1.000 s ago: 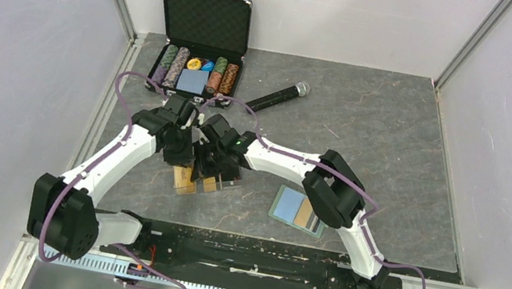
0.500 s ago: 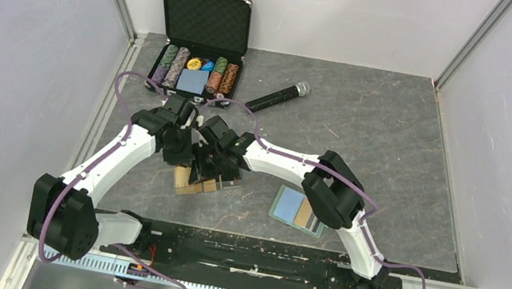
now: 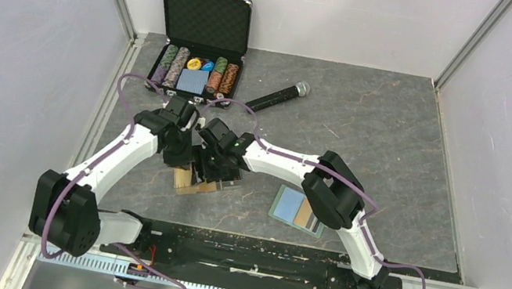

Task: Put the credit cards into the card holder
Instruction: Pick up the credit card from the storage box.

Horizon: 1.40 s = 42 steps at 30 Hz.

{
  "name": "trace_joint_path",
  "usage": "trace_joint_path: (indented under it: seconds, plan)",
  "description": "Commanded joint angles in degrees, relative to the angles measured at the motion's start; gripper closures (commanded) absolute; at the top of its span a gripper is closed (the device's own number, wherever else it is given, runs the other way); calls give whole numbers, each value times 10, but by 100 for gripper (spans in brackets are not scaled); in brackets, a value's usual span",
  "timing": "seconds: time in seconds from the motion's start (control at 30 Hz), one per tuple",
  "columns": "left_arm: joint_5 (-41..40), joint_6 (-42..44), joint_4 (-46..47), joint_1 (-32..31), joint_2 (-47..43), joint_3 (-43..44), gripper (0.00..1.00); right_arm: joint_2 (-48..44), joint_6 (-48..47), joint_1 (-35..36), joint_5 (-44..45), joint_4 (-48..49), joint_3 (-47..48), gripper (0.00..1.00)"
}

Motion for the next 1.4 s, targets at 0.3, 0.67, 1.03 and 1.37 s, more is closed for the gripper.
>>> trace_joint_path:
  seconds: [0.3,0.67,1.03,1.37]
  plan:
    - [6,-16,49,7,69,-48,93,-46,-6,-20,-12,30,-53,44]
    - [27,-19,103,7,116,-73,96,-31,-4,-23,-46,58,-70,57]
    - [40,-24,121,7,122,-81,97,-22,0,-23,-68,75,-82,51]
    - [23,-23,119,7,126,-93,98,-60,21,-32,-70,102,-102,98]
